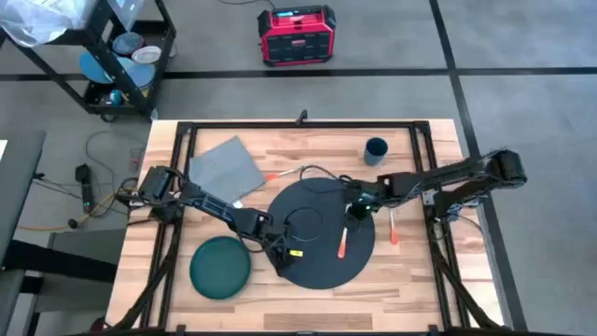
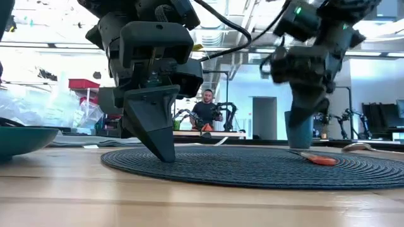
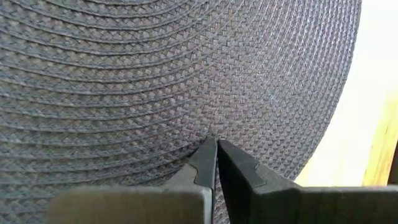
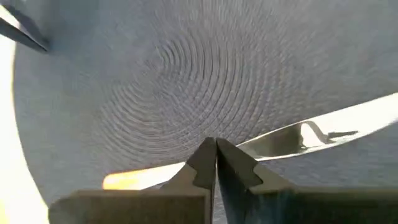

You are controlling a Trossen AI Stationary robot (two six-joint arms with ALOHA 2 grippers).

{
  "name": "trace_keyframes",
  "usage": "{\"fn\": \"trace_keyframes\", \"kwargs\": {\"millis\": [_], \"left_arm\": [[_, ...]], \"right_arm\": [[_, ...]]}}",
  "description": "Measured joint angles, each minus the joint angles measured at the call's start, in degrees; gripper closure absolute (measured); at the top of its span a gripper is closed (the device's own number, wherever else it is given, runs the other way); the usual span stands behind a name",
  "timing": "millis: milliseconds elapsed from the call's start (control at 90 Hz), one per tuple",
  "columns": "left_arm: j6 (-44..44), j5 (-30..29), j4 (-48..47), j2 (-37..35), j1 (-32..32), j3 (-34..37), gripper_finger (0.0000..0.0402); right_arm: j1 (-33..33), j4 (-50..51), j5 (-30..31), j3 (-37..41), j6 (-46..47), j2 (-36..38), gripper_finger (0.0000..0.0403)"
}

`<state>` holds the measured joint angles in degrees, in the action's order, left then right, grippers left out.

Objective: Set table place
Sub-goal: Put the orange spoon on the blue tablemat

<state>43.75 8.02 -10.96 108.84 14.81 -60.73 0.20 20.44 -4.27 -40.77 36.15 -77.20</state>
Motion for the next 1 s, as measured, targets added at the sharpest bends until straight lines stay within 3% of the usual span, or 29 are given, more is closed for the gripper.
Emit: {"fn": "trace_keyframes", "kwargs": {"millis": [111, 311, 533, 711, 1000], "left_arm": [[0.08, 0.71, 0.43, 0.07, 0.01, 0.0, 0.0401], [0.6, 1.19, 1.2, 0.06, 0.02, -0.5, 0.0401], [-0.61, 1.79, 1.38, 0.07, -0.67, -1.46, 0.0402], [-2.14, 3.58, 1.26, 0.07, -1.01, -1.53, 0.0402], [-3.95, 5.35, -0.1, 0.04, -1.77, -1.57, 0.0402]], "right_arm": [[0.53, 4.86, 1.33, -0.11, 2.74, 5.44, 0.0353], [5.35, 18.87, 11.51, 2.61, 15.61, 14.02, 0.0272], [7.85, 17.72, 12.94, 13.14, 32.11, 18.92, 0.0214], [8.73, 20.77, 16.89, 15.06, 38.48, 20.87, 0.021], [9.31, 30.15, 20.74, 15.16, 43.68, 24.08, 0.025]]}}
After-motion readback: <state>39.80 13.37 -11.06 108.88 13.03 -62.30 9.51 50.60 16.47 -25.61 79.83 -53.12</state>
